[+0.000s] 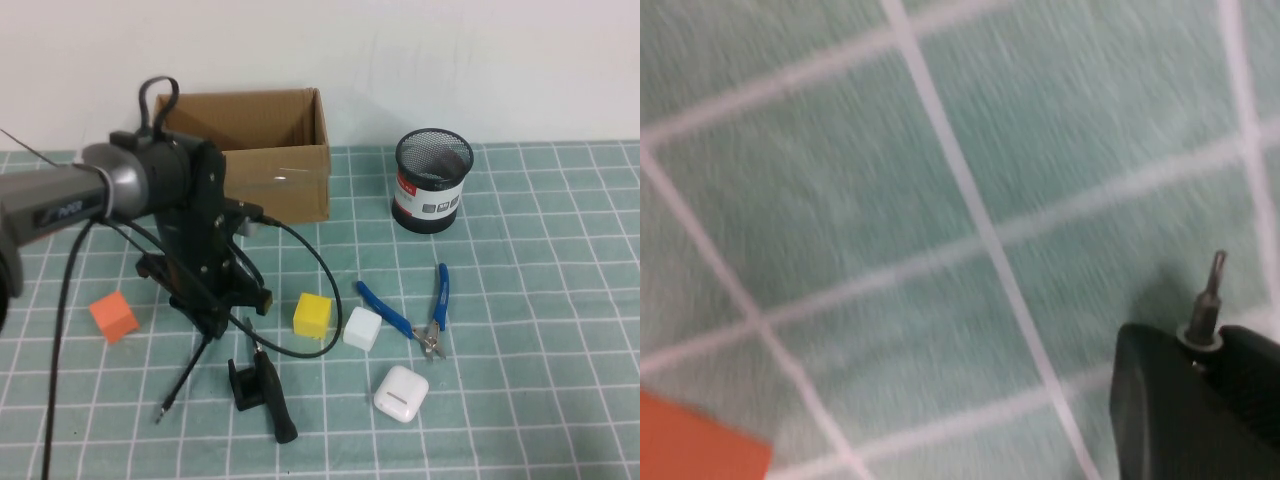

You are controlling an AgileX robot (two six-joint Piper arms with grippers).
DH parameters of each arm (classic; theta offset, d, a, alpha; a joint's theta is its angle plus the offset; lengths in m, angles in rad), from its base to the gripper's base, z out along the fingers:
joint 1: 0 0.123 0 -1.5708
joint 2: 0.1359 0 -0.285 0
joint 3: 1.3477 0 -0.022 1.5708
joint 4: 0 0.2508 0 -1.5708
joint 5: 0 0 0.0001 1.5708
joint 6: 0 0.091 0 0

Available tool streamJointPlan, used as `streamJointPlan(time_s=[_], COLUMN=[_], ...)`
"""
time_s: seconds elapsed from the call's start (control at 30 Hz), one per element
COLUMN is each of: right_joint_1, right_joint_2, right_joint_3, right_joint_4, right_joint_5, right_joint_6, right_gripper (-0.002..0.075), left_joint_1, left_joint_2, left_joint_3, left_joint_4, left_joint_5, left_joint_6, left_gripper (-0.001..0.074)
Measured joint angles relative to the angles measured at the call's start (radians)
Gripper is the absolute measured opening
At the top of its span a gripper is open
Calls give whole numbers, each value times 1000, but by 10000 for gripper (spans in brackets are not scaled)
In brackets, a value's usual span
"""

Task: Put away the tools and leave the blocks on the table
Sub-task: Pick up the long Screwdriver from the table, then place the long Screwdriver into the round holder

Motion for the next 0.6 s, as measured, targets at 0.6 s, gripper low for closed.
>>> streamJointPlan(time_s=[0.6], right_joint_1=[0], right_joint_2=[0], right_joint_3=[0], right_joint_4=[0], right_joint_5=[0], right_joint_6=[0], right_gripper=[-7], left_joint_1=[-78], left_joint_2=[-498], left_joint_3=[150], left_joint_4=[-62], left_joint_5=[-300], left_joint_6=[143], left_gripper=[59])
